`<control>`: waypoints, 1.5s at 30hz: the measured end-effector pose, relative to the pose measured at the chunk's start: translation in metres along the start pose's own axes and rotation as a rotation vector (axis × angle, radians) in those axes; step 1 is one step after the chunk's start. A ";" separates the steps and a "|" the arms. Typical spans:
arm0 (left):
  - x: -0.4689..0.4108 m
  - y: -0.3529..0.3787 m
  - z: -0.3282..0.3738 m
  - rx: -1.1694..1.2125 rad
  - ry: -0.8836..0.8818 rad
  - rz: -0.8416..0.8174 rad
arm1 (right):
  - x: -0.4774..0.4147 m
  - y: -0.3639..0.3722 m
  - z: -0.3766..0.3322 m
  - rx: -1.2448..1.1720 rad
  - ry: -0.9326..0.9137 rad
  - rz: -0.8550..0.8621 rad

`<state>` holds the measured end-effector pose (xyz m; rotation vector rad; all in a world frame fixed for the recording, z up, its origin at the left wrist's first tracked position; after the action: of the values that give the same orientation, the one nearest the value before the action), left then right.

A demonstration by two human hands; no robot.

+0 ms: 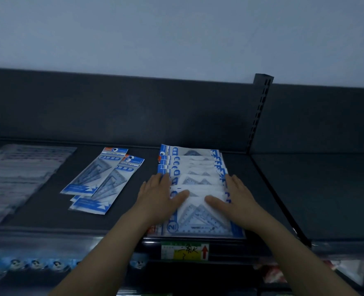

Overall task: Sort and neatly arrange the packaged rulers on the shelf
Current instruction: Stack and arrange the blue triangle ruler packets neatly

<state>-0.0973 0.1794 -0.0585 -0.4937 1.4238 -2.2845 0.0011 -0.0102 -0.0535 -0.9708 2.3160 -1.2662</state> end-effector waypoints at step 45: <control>-0.028 -0.113 -0.188 0.985 -0.254 -0.035 | -0.071 0.114 -0.215 -0.771 0.236 0.302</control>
<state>-0.1829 0.3822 -0.0374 -0.4435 0.0844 -2.4766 -0.1169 0.2136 -0.0321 -0.6337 3.0685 -0.3631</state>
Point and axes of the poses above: each hand's wrist, its own x-axis away from the middle knuckle, its own y-axis out of the palm, z = x × y, the point moved 4 cm from there along -x, towards the middle knuckle, and after that the axes turned 8 degrees about -y, right-handed, at the moved point
